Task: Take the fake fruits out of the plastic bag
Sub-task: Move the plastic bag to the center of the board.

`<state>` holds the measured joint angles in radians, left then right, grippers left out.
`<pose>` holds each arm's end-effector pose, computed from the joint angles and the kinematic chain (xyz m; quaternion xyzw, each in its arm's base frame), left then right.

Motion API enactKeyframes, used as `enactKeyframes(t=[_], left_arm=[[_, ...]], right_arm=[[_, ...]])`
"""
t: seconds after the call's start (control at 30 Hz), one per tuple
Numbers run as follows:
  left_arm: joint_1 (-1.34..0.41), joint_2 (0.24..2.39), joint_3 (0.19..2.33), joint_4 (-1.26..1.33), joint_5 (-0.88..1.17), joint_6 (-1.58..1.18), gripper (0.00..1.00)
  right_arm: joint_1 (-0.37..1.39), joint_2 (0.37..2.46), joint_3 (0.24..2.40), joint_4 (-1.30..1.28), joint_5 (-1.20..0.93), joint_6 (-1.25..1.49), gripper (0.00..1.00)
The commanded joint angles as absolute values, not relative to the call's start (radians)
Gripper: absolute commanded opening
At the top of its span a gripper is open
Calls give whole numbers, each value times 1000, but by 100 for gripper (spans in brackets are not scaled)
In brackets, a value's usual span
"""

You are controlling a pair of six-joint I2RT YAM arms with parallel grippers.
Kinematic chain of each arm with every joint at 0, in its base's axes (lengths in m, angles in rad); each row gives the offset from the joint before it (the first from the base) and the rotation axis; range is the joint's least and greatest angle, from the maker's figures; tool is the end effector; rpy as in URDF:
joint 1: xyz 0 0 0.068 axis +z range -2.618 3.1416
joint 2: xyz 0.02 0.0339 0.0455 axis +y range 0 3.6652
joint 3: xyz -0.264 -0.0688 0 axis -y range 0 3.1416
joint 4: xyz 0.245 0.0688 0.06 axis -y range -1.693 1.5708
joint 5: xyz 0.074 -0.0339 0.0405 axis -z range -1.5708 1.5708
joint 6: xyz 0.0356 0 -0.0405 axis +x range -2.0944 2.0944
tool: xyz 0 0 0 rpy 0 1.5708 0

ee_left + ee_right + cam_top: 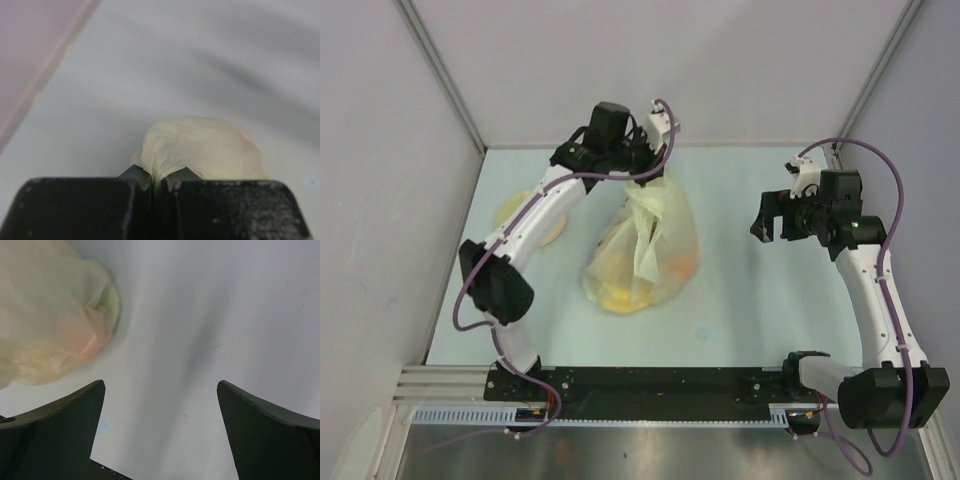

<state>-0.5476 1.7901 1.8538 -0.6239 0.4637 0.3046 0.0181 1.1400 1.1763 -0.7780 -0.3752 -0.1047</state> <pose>0.3399 -0.2259 0.3904 0.4533 0.7295 -0.2567 0.4433 0.2311 0.0172 0.3499 -0.1302 0.8929 0.1534 0.4027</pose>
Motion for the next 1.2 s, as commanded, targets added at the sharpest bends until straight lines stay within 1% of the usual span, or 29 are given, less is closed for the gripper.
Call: enactKeyframes(t=[0.0,0.03,0.07,0.13,0.33,0.4,0.43,0.47,0.5,0.53,0.57,0.6,0.63,0.7,0.73,0.77,0.87,0.9,0.97,1.0,1.03,1.07,1.1,1.13,1.17], left_arm=[[-534,1951,2130,-581,443,313,0],[-529,1980,2213,-586,440,311,0],[-525,2027,2248,-589,434,305,0],[-512,2052,2316,-595,423,301,0],[-474,2048,2287,-519,356,275,0],[-460,2051,2286,-496,303,255,0],[-456,2048,2283,-486,241,244,0],[-448,2046,2276,-465,195,217,5],[-434,2048,2273,-465,169,210,13],[-425,2043,2272,-471,160,212,24],[-408,2036,2266,-480,150,204,46],[-399,2026,2244,-480,140,193,55],[-390,1993,2232,-479,141,163,68],[-377,1947,2189,-486,140,135,84],[-377,1895,2168,-489,135,127,97],[-377,1858,2143,-489,127,123,100],[-365,1714,2022,-489,77,136,100],[-353,1679,1943,-488,66,135,100],[-295,1573,1861,-492,25,118,100],[-269,1542,1786,-500,5,109,100],[-208,1519,1752,-524,3,101,100],[-171,1496,1703,-541,-55,91,100],[-134,1493,1686,-581,-63,63,100],[-54,1491,1669,-598,-67,48,100],[-16,1488,1626,-609,-75,31,100]], right_arm=[[-50,1115,1173,-723,-387,-52,100],[-57,1115,1172,-724,-390,-46,100],[-63,1114,1172,-726,-391,-46,100],[-74,1112,1169,-729,-390,-49,100],[-92,1108,1143,-712,-399,-31,100],[-97,1112,1132,-701,-406,-14,100],[-101,1115,1131,-698,-413,-11,100],[-103,1118,1128,-695,-416,-5,100],[-103,1123,1129,-689,-420,-5,100],[-104,1127,1126,-687,-422,-5,100],[-104,1127,1126,-681,-423,-5,100],[-106,1132,1126,-680,-426,-5,99],[-106,1132,1126,-678,-425,-5,100],[-107,1131,1127,-680,-420,-5,100],[-109,1128,1127,-681,-419,-5,99],[-109,1123,1141,-701,-408,-8,99],[-109,1123,1212,-802,-375,-136,100],[-109,1126,1268,-825,-345,-211,100],[-127,1138,1319,-874,-277,-274,100],[-139,1144,1383,-890,-261,-323,100],[-152,1156,1414,-916,-252,-339,100],[-188,1167,1454,-928,-249,-348,100],[-208,1176,1492,-943,-255,-354,100],[-230,1208,1575,-978,-267,-353,100],[-280,1227,1615,-998,-303,-347,100]])
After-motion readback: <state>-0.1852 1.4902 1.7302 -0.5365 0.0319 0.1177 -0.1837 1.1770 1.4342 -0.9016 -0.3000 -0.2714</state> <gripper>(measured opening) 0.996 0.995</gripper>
